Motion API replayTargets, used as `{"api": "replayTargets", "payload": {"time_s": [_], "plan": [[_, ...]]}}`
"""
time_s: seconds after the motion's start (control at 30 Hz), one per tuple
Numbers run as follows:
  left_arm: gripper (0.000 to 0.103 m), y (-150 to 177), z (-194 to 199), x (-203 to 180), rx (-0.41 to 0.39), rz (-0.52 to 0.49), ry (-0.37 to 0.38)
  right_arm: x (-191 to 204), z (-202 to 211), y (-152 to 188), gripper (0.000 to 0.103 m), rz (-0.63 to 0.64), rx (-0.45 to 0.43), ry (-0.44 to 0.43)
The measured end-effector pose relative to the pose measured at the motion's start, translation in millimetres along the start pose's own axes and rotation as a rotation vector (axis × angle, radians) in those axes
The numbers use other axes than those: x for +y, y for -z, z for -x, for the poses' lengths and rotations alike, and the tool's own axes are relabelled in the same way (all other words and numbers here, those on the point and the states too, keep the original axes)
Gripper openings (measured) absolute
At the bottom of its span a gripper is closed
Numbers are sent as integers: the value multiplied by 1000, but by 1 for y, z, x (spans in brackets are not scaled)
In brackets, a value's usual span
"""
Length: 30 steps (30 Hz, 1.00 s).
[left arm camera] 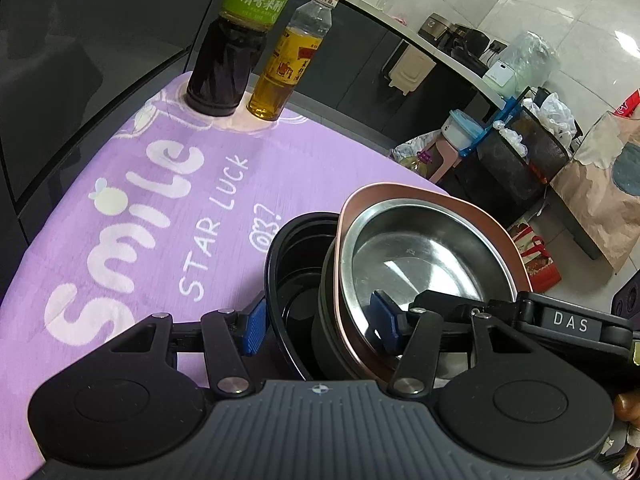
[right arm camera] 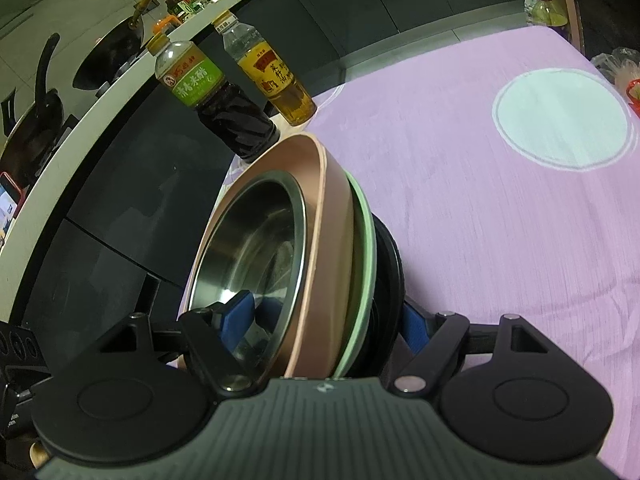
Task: Organize plates and bowls
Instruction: 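Tilt and lower the stacked dishes onto the black bowl with both grippers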
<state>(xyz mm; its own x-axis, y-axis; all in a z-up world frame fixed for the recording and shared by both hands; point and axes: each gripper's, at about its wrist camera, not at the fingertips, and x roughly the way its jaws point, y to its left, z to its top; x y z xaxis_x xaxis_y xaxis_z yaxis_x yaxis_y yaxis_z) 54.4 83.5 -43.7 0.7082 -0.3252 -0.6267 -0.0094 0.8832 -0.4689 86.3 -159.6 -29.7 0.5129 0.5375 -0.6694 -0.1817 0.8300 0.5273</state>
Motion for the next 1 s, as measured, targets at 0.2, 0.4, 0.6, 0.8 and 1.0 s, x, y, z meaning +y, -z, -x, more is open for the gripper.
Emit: {"api": "replayTargets", "payload": {"time_s": [0.2,0.4,0.6,0.8,1.0], "plan": [[50,-11,-7,-1,0,-3,-5,0,-3,-9,73,-2,1,-2],[50,-21,-17,-4,1,-14,-10,-3,-9,-21,73,-9,3,-2],[50,-31,-30,-9,7,-25,-13,-9,-13,-32,73,-17,-1,5],[50,-41,-42,-14,9,-33,-16,-14,-17,-44,73,-24,-3,10],[50,-54,-55,-20,5,-43,-16,-20,-21,-59,73,-31,-10,17]]}}
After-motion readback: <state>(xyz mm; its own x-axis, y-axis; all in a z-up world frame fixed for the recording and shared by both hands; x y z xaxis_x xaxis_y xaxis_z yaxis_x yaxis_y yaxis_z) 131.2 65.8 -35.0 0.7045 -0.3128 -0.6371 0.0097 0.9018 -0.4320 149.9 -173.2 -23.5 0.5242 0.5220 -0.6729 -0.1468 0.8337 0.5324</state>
